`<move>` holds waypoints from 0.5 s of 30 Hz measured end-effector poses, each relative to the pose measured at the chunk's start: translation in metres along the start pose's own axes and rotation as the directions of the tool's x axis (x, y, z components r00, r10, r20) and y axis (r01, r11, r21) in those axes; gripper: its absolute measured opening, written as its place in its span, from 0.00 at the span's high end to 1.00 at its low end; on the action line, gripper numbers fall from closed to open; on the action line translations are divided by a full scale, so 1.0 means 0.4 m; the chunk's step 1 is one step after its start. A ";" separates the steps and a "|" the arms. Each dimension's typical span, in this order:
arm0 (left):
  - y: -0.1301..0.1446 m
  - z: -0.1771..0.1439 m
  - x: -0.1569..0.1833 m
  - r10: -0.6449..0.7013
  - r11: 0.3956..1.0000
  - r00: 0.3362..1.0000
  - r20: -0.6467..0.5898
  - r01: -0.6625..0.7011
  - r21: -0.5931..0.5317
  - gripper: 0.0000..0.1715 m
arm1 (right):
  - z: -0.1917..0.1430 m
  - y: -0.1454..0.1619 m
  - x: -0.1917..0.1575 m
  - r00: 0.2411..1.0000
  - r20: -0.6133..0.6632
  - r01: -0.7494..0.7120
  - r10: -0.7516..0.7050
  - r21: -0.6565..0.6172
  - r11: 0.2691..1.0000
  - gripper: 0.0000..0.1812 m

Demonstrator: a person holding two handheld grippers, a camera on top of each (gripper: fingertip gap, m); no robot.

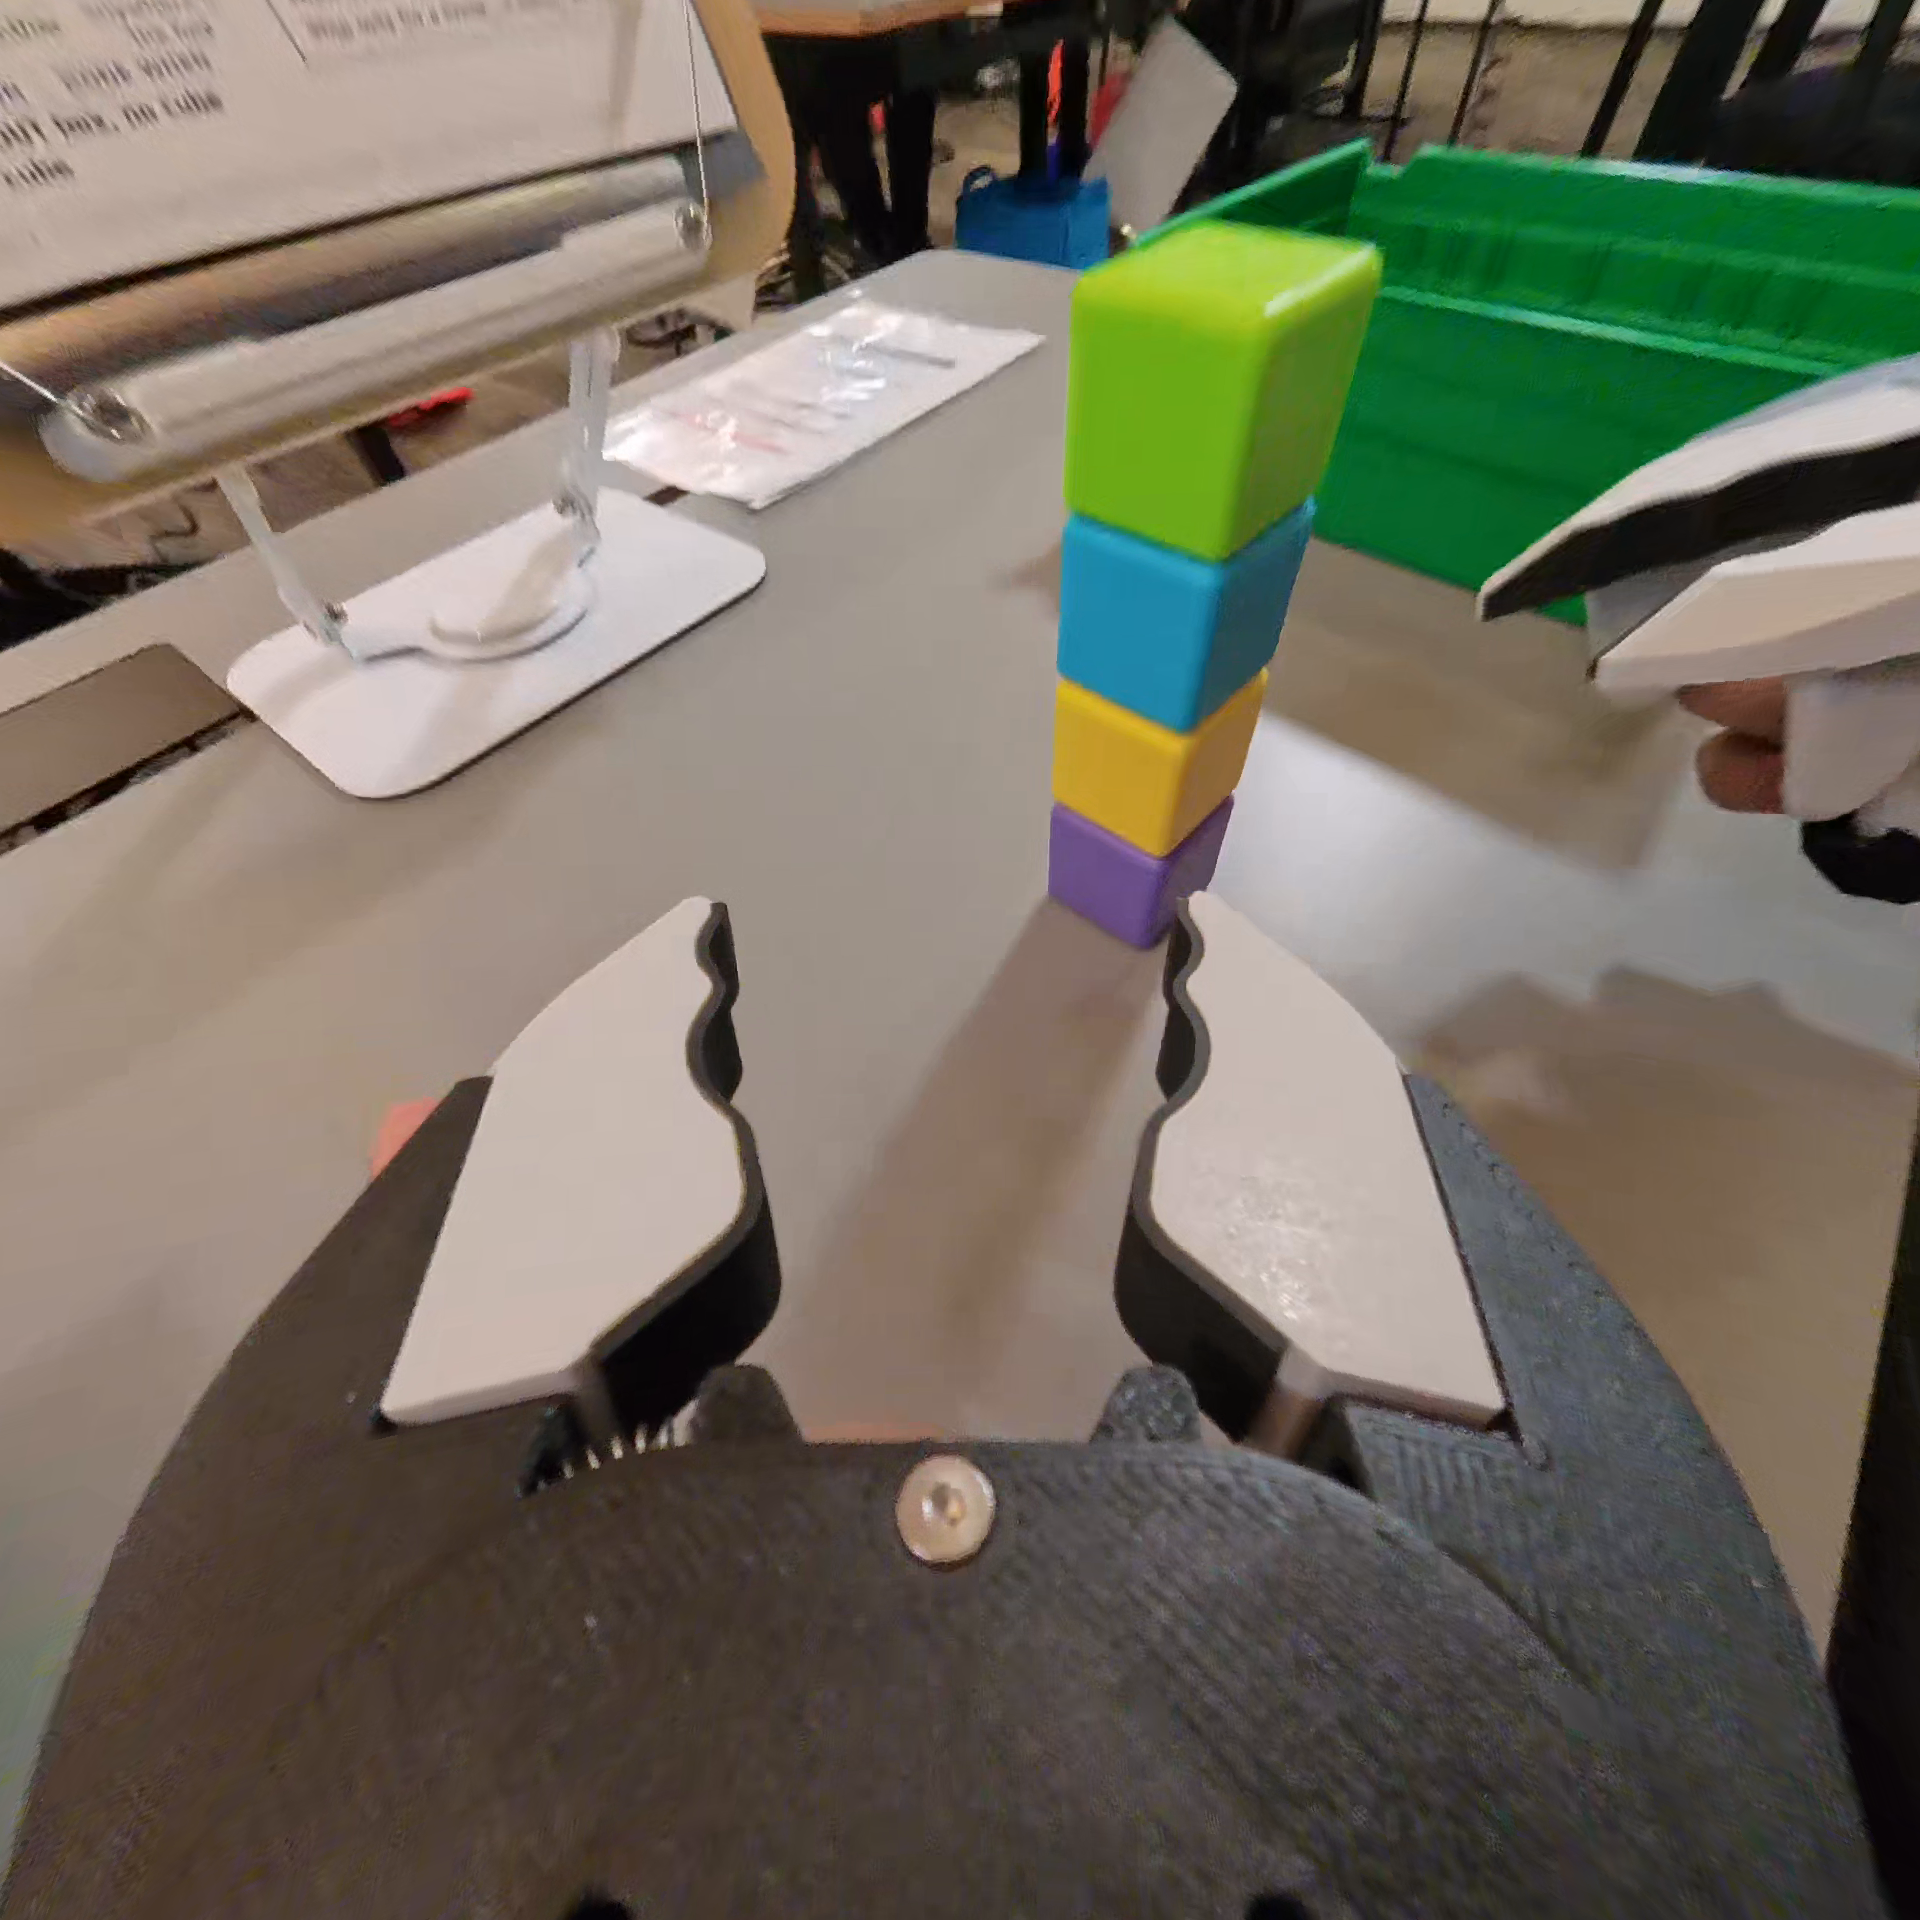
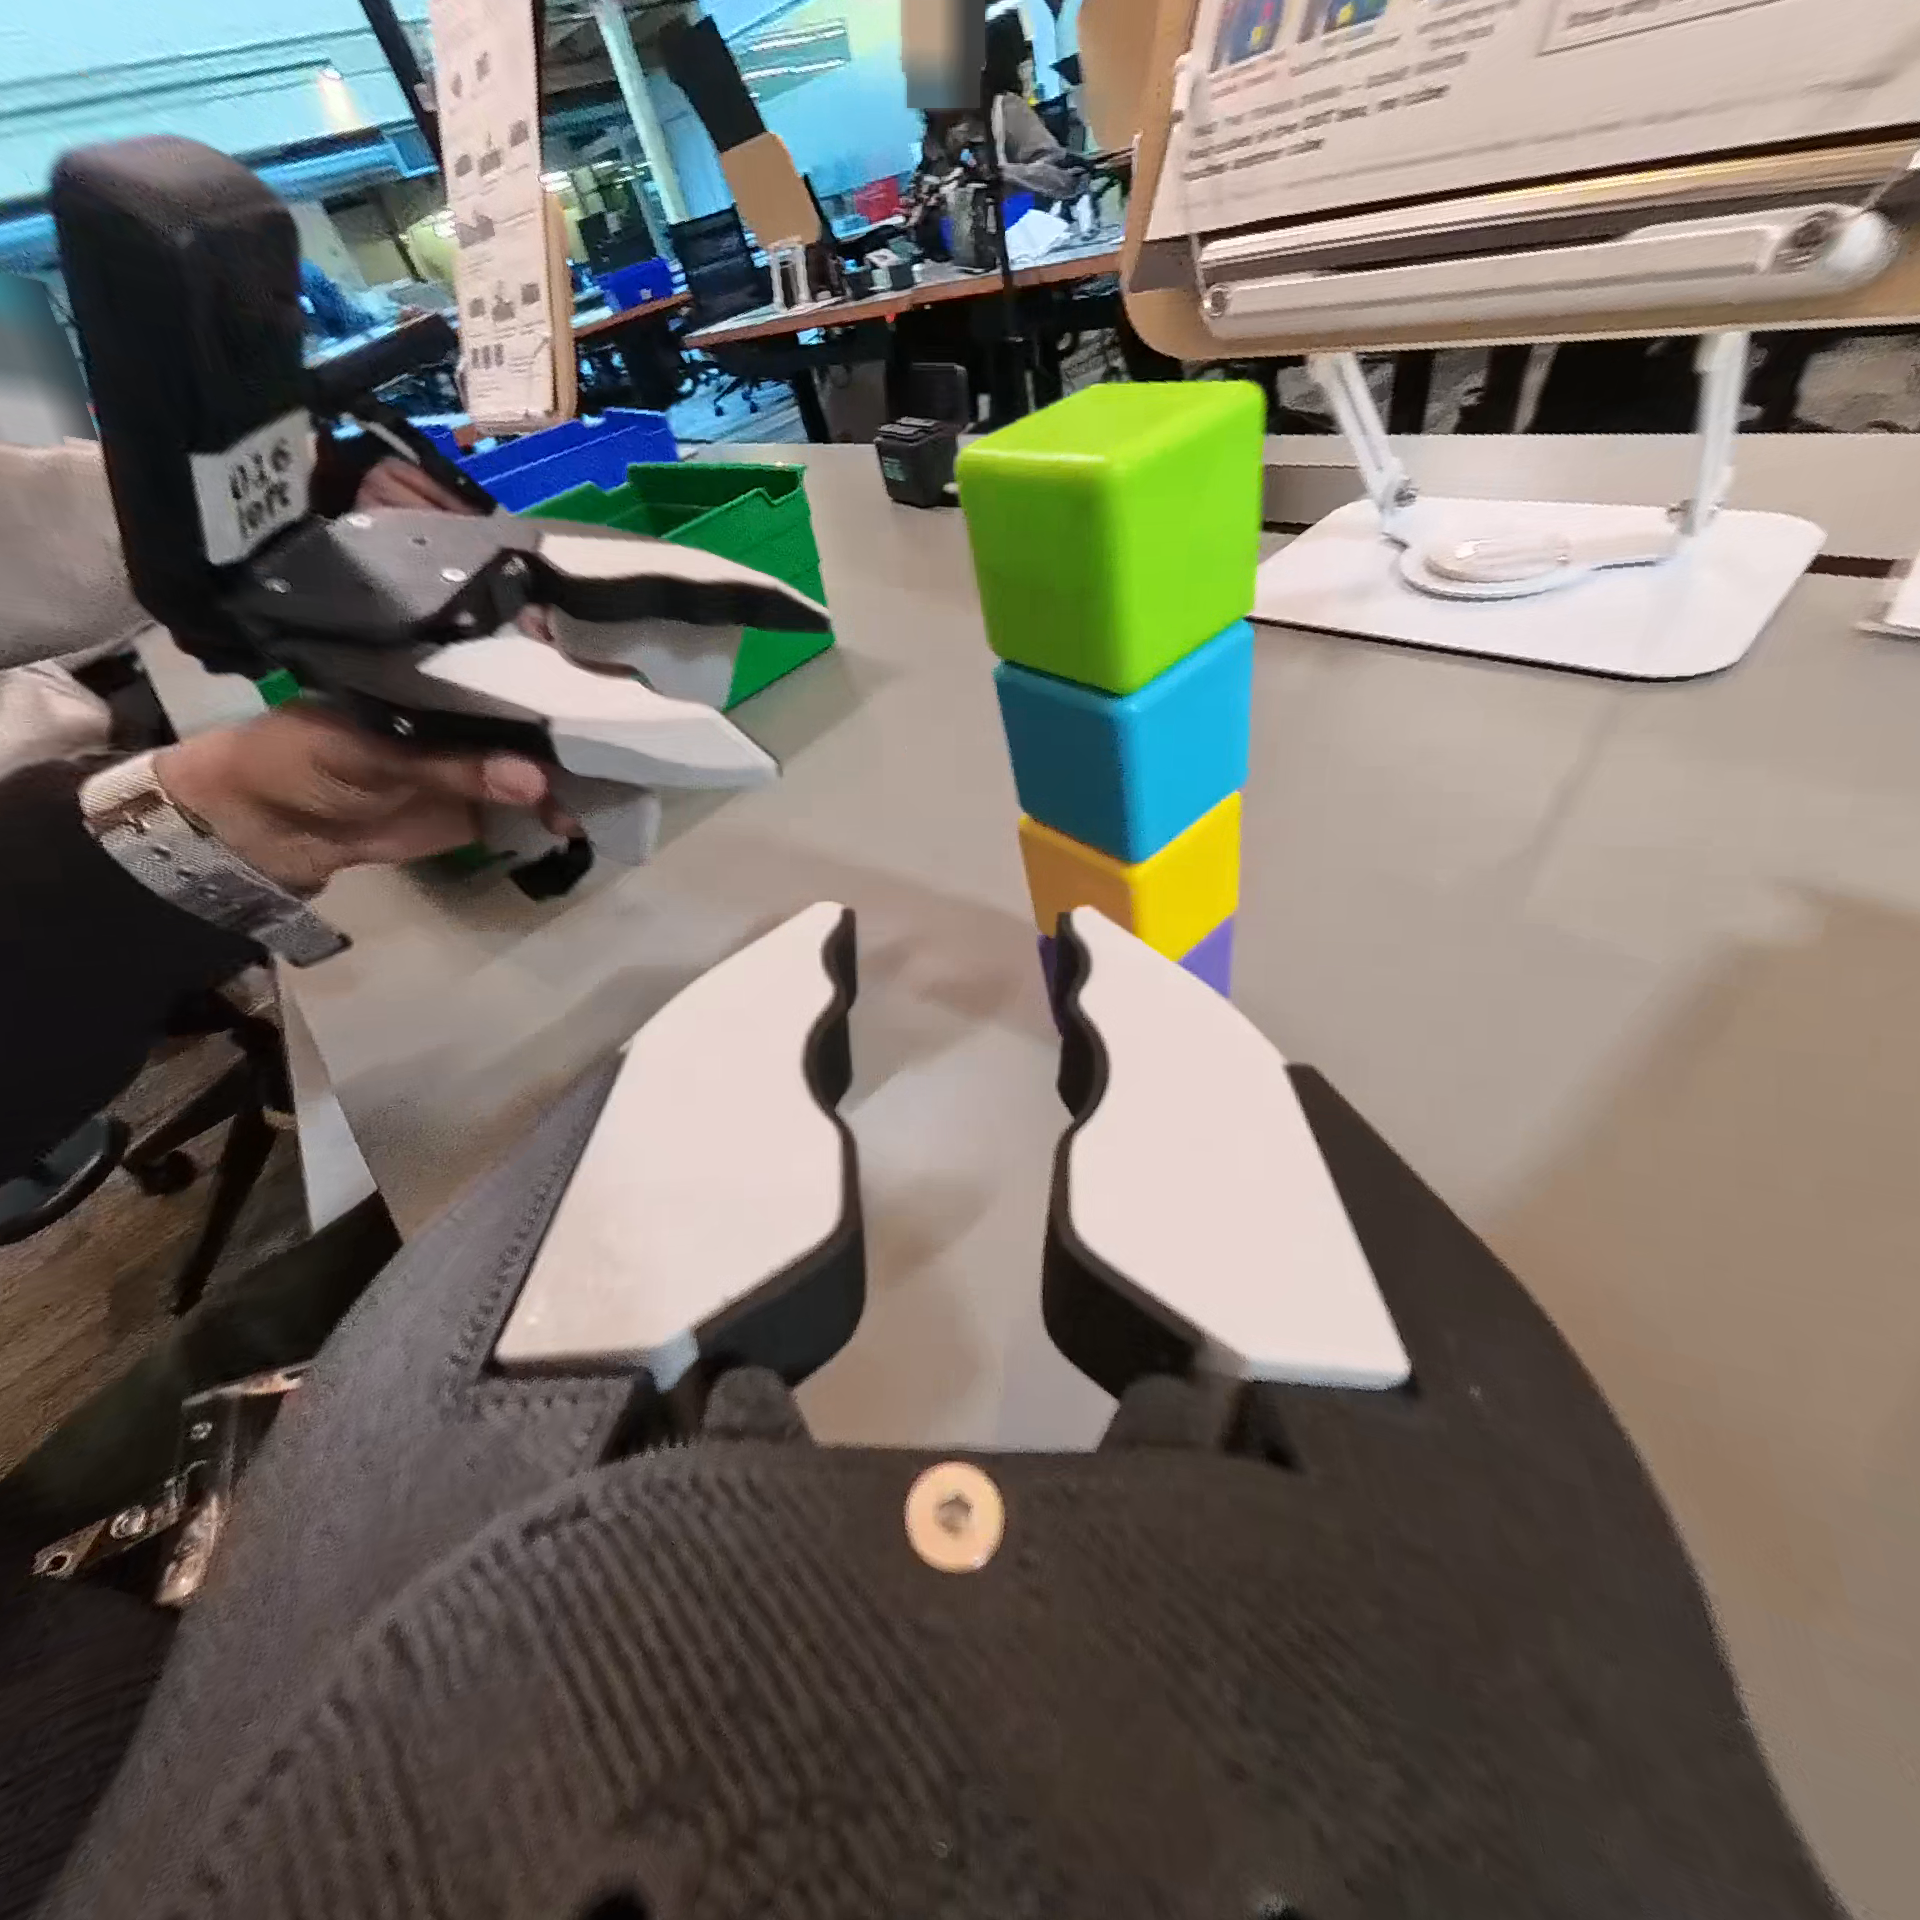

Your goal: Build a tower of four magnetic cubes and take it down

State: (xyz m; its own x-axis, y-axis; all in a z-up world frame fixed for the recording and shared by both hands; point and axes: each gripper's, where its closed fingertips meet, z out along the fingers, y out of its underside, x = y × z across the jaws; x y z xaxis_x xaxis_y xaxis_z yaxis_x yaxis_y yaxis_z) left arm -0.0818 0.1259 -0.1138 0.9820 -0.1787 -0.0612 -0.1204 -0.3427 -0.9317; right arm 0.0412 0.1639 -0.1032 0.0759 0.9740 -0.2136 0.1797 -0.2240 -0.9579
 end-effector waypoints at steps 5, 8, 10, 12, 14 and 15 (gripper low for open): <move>0.022 0.037 0.068 -0.030 0.999 0.996 -0.086 0.031 0.011 0.53 | 0.020 0.000 -0.005 1.000 0.025 -0.018 0.018 0.000 1.000 0.74; 0.027 0.055 0.117 -0.011 0.999 0.978 -0.209 0.017 0.028 0.59 | 0.011 0.005 0.007 0.997 0.025 -0.069 0.069 -0.002 0.998 0.74; 0.019 0.069 0.137 -0.019 0.998 0.960 -0.279 0.033 0.045 0.59 | -0.004 0.013 0.014 0.993 0.024 -0.116 0.116 -0.006 0.993 0.73; -0.006 0.075 0.162 -0.022 0.994 0.925 -0.381 0.061 0.092 0.57 | -0.027 0.022 0.018 0.989 0.022 -0.147 0.147 -0.013 0.989 0.74; -0.033 0.082 0.181 -0.010 0.984 0.880 -0.475 0.093 0.152 0.55 | -0.056 0.032 0.018 0.987 0.019 -0.160 0.160 -0.018 0.987 0.76; -0.041 0.098 0.174 -0.005 0.980 0.878 -0.478 0.100 0.174 0.54 | -0.072 0.035 0.020 0.987 0.010 -0.163 0.163 -0.016 0.986 0.76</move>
State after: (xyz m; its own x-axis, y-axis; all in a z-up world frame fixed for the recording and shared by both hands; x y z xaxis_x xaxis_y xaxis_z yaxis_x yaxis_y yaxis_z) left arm -0.0056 0.1551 -0.1166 0.7936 -0.5960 0.1222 0.0060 -0.1931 -0.9812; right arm 0.0727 0.1675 -0.1127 0.0949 0.9246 -0.3690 0.1803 -0.3805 -0.9070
